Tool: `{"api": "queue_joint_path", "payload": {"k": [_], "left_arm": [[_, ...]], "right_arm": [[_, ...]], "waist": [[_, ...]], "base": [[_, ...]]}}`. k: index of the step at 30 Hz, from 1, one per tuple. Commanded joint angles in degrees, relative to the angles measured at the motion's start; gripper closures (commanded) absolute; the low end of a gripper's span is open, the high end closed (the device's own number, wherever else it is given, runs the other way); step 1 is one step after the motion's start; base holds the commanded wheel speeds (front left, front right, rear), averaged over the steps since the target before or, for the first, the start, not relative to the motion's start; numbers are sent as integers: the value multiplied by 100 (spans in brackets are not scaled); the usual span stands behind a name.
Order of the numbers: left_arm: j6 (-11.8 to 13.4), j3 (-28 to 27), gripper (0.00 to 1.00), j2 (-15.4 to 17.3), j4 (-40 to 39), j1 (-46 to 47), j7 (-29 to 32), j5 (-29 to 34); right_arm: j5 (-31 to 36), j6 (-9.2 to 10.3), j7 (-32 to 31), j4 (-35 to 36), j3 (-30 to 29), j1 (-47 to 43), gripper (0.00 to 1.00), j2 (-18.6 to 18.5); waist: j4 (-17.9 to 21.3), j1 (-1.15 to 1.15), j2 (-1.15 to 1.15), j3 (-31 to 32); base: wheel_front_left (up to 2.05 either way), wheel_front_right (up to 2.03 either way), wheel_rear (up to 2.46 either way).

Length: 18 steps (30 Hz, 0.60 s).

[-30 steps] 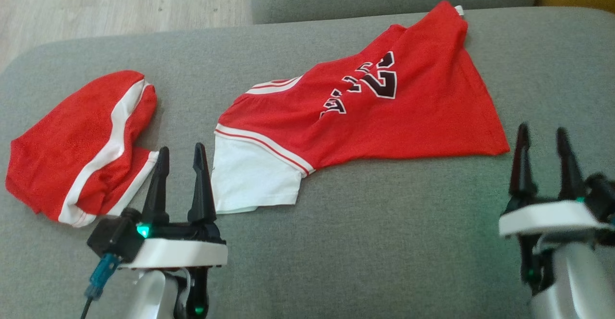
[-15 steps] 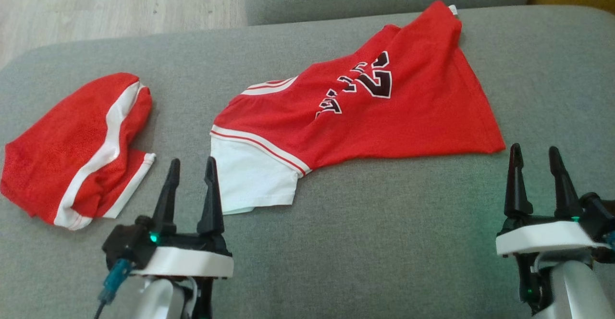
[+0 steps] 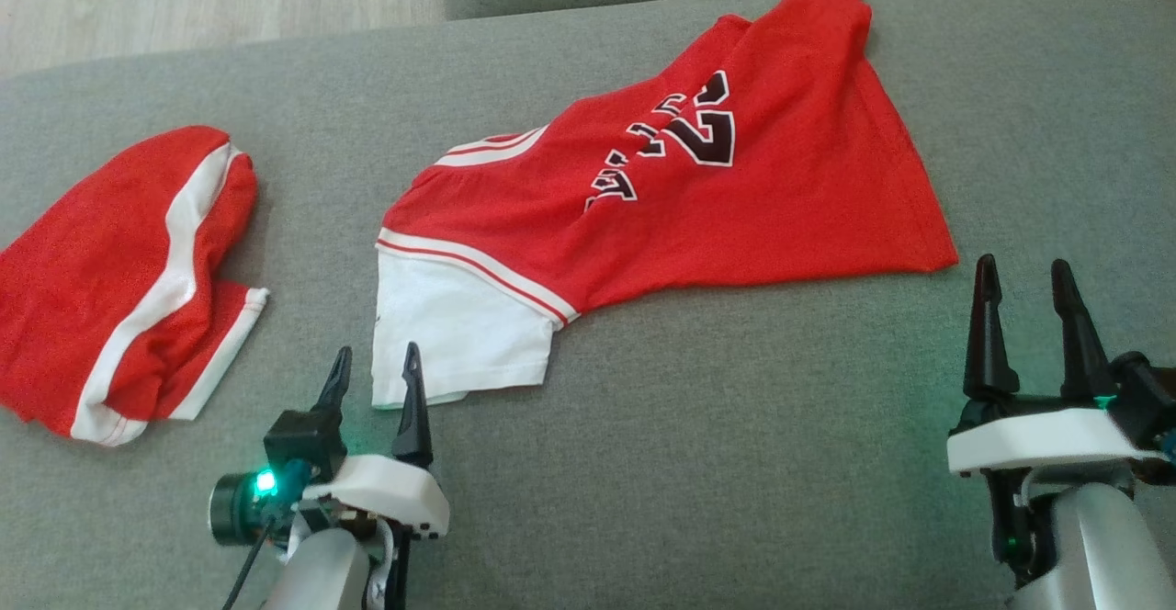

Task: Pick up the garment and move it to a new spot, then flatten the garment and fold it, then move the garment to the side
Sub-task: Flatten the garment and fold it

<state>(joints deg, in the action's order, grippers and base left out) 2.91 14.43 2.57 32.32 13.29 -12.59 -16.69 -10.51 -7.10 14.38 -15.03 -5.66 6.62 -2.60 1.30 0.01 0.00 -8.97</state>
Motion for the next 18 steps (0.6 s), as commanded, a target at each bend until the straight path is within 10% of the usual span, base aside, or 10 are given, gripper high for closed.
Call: {"api": "queue_joint_path", "payload": {"k": [1, 15, 17, 18], "left_arm": [[86, -226, 0, 74, -39, 213, 17, 55], [101, -35, 5, 108, 628, 388, 710, 13], [48, 18, 100, 106, 641, 391, 777, 2], [14, 40, 100, 104, 634, 391, 794, -13]], "right_arm": [[6, -39, 62, 200, 149, 189, 0, -28], [-16, -39, 62, 163, 66, 255, 0, -28], [-9, -39, 62, 145, 53, 279, 0, -28], [-5, -39, 62, 136, 43, 291, 0, -28]], "waist": [[23, -1, 0, -22], [56, -1, 0, -94], [50, -1, 0, -93], [46, -1, 0, -93]], "base": [[0, 0, 0], [0, 0, 0], [0, 0, 0], [0, 0, 0]]}}
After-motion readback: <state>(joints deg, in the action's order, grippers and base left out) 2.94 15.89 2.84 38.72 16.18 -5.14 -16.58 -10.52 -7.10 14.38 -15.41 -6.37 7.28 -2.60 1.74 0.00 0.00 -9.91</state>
